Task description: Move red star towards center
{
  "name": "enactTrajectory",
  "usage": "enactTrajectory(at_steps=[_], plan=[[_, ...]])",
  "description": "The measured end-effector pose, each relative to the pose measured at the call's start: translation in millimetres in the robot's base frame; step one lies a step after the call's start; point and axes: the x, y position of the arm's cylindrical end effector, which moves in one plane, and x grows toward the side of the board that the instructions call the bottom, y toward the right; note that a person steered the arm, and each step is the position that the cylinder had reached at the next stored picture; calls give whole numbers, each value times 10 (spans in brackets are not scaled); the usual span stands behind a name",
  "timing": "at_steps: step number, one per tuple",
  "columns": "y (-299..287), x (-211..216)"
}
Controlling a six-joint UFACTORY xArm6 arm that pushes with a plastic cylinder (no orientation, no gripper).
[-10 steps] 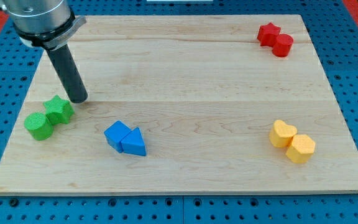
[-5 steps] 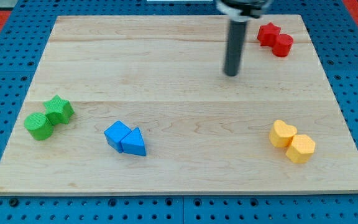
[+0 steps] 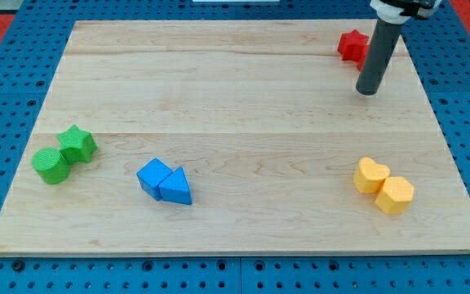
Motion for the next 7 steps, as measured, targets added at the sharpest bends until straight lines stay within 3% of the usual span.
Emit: enactTrajectory(at_steps=[2, 7], plan=[[706, -89], [592, -872]])
